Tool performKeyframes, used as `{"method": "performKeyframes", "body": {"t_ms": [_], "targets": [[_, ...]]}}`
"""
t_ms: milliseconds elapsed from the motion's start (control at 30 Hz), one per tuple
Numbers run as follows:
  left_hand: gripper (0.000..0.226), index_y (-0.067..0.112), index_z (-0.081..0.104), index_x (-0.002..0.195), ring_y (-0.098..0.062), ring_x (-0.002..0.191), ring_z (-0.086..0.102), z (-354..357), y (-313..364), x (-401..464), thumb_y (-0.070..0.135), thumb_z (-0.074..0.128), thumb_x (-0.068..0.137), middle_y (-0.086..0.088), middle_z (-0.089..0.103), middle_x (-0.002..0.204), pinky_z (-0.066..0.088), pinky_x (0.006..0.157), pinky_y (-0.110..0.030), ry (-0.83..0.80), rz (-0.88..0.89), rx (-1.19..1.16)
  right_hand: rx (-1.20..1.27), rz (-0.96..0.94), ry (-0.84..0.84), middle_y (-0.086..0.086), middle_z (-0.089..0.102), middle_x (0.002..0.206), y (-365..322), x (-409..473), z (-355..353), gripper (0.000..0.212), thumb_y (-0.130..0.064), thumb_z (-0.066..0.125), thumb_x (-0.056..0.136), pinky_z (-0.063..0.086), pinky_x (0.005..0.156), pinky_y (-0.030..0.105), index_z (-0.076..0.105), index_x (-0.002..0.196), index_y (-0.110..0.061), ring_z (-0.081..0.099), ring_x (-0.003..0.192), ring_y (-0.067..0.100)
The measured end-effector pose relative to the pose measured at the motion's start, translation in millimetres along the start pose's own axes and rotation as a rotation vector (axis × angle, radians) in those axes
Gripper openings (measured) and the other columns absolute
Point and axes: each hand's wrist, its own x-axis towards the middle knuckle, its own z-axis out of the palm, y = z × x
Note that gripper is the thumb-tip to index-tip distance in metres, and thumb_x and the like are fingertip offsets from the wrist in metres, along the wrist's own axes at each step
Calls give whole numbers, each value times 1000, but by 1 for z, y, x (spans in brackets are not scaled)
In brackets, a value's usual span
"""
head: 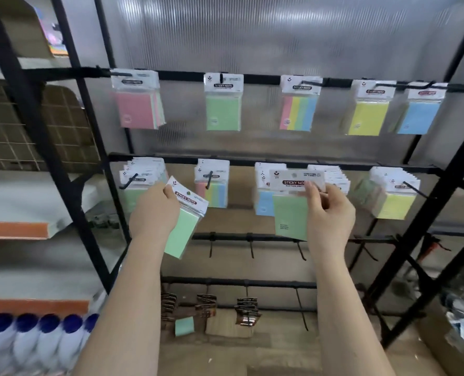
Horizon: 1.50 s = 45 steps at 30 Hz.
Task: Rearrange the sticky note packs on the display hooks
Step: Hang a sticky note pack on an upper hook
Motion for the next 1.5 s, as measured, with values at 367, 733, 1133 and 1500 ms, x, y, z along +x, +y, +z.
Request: {"method": "performKeyframes", "body": {"t_ms": [367, 733, 1133, 1500], "targets": [[32, 14, 41, 68, -21, 59, 45, -16, -25, 26, 24, 31, 97, -7, 47, 69, 28, 48, -29, 18, -65, -131, 89, -24, -28, -1, 53, 58, -31, 11, 51, 31, -30, 58, 93, 31, 52, 20, 57, 66, -15, 41, 56, 7], [33, 10, 39, 65, -25, 58, 42, 11, -16, 78, 23, 33, 95, -11, 46, 66, 27, 48, -31, 149, -93, -200, 164, -220, -107, 18, 64, 69, -61, 82, 104, 33, -30, 64, 89, 32, 54, 27, 57, 64, -9, 42, 59, 10], [34, 8, 43, 64, -24, 57, 41, 24, -20, 114, 24, 36, 94, -10, 46, 64, 25, 47, -29, 196, -74, -215, 306, -229, -157, -13, 46, 47, -85, 103, 152, 41, -27, 66, 88, 29, 49, 21, 52, 56, -7, 35, 49, 2], [35, 10, 42, 63, -16, 53, 40, 20, -32, 139, 25, 37, 94, -6, 47, 61, 24, 45, -27, 145, 44, -199, 436, -108, -34, -10, 47, 48, -92, 88, 167, 44, -20, 67, 84, 32, 48, 18, 43, 48, -19, 35, 47, 6]]}}
